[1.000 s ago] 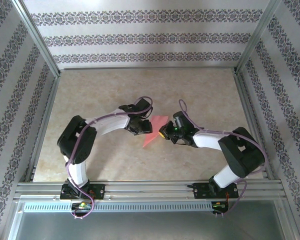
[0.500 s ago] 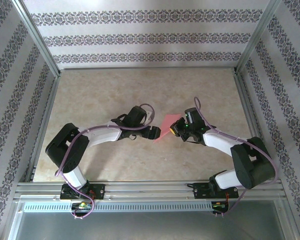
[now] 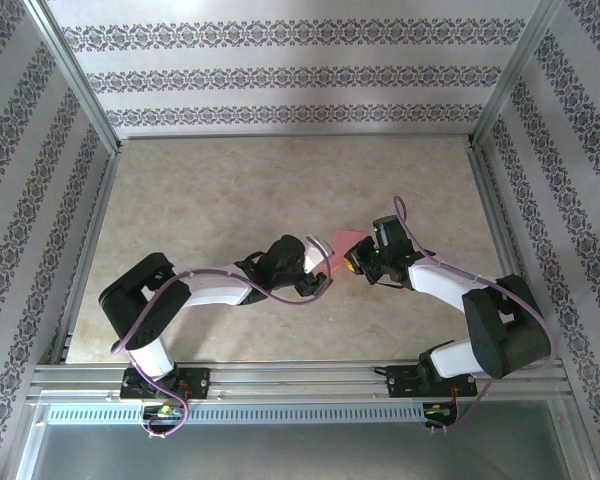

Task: Fold a paper plane with a square sheet of paper (pick it up from the middle)
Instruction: Fold the wing for the fifth time at the center of the table.

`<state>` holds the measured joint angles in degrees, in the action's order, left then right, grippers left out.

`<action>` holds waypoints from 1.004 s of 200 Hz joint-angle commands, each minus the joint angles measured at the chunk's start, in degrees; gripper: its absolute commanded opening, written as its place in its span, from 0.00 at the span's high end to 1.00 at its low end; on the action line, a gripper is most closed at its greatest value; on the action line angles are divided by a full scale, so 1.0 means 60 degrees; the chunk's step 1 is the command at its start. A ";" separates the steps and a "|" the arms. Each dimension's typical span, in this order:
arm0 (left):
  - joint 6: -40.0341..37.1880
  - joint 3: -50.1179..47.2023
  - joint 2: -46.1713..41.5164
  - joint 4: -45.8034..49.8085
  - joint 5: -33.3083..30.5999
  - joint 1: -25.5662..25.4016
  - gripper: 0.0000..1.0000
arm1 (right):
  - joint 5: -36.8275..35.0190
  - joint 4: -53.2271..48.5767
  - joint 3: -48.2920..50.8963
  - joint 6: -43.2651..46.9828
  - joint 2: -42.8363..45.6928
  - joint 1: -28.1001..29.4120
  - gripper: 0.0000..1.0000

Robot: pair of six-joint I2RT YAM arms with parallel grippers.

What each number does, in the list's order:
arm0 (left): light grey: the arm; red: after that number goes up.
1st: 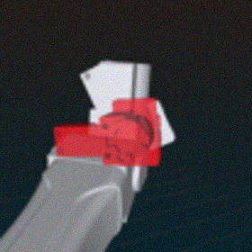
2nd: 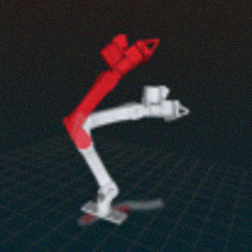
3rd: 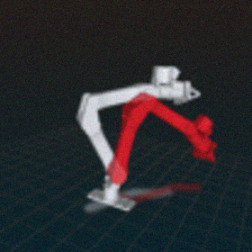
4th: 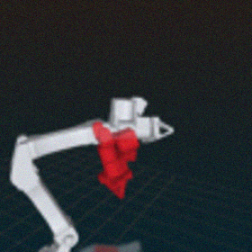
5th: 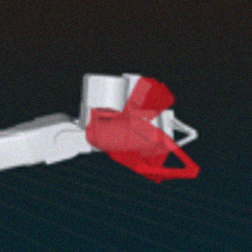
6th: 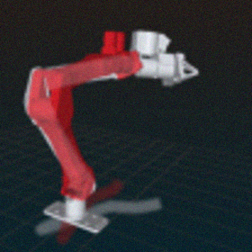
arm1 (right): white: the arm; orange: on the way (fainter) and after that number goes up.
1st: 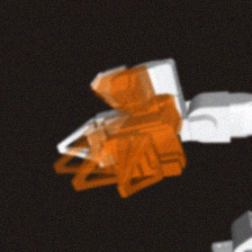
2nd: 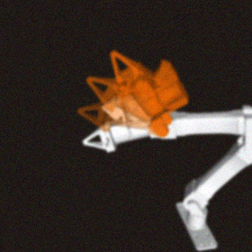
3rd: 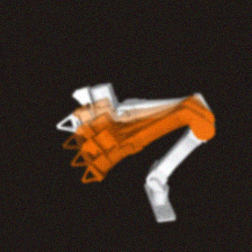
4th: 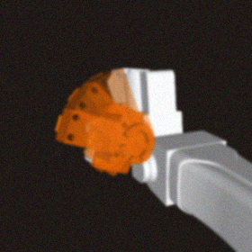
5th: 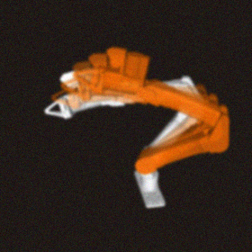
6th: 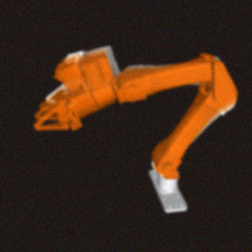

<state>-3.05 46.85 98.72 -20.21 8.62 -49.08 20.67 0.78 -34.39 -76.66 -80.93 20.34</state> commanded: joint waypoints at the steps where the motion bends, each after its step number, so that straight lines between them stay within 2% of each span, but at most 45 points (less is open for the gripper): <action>1: -0.1005 0.0023 0.0333 -0.0743 -0.0669 -0.0338 0.39 | 0.0058 -0.0217 -0.0143 -0.0186 0.0041 -0.0123 0.95; 65: -0.1280 0.0205 0.1209 -0.1239 -0.1139 -0.0711 0.46 | 0.0172 -0.0210 -0.0113 -0.0337 -0.0037 -0.0138 0.95; 97: -0.1482 0.0274 0.1439 -0.1456 -0.1590 -0.0730 0.53 | 0.0275 -0.0206 -0.0098 -0.0406 -0.0121 -0.0151 0.95; 134: -0.1568 0.0205 0.1466 -0.1534 -0.1628 -0.0756 0.64 | 0.0379 -0.0177 -0.0069 -0.0457 -0.0190 -0.0167 0.94; 201: -0.1629 0.0140 0.1576 -0.1394 -0.1278 -0.0770 0.75 | 0.0410 -0.0215 -0.0127 -0.0183 -0.0473 -0.0167 0.72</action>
<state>-11.68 47.18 106.89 -26.65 -0.19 -52.82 22.63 0.51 -34.39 -78.83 -82.52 19.97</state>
